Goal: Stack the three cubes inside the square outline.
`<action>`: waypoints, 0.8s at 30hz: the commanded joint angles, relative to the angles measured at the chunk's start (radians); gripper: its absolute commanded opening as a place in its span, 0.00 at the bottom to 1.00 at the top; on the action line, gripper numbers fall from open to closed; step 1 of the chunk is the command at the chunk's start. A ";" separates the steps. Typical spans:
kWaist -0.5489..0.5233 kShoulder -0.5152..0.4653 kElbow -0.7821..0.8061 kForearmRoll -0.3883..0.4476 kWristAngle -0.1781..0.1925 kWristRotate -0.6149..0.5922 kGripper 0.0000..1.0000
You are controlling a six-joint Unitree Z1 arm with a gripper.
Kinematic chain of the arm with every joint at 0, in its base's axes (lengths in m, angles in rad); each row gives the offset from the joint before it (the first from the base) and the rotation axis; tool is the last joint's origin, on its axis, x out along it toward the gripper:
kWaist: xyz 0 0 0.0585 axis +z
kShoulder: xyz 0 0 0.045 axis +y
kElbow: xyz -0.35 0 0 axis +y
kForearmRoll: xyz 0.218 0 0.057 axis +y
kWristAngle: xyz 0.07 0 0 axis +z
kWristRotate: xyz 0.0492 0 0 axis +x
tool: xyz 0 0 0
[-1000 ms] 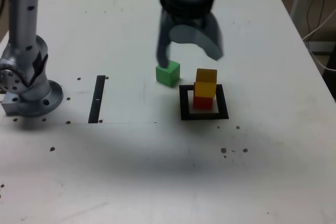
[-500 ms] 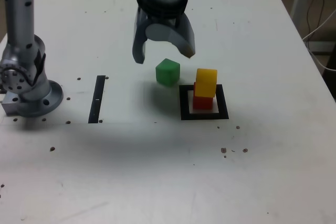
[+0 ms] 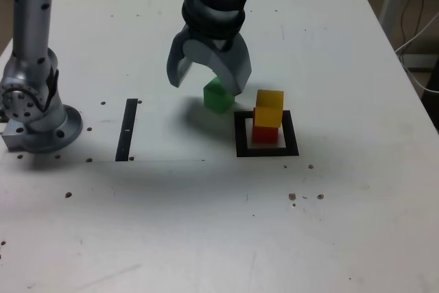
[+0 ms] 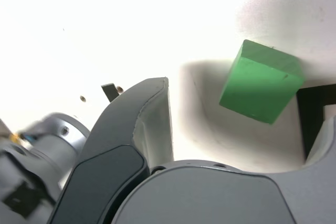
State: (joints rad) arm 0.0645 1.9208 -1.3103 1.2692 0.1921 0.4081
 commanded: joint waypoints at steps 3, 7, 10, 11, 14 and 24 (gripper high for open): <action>0.003 0.013 0.010 -0.014 0.006 0.060 0.99; 0.003 0.034 0.011 -0.031 0.006 0.081 0.99; 0.003 0.064 0.007 -0.047 0.006 0.085 0.98; 0.003 0.073 0.004 -0.052 0.006 0.085 0.98; 0.003 0.096 -0.005 -0.061 0.005 0.086 0.96; 0.006 0.127 -0.026 -0.050 -0.023 0.070 0.71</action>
State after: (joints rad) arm 0.0679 2.0391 -1.3330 1.2151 0.1724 0.4827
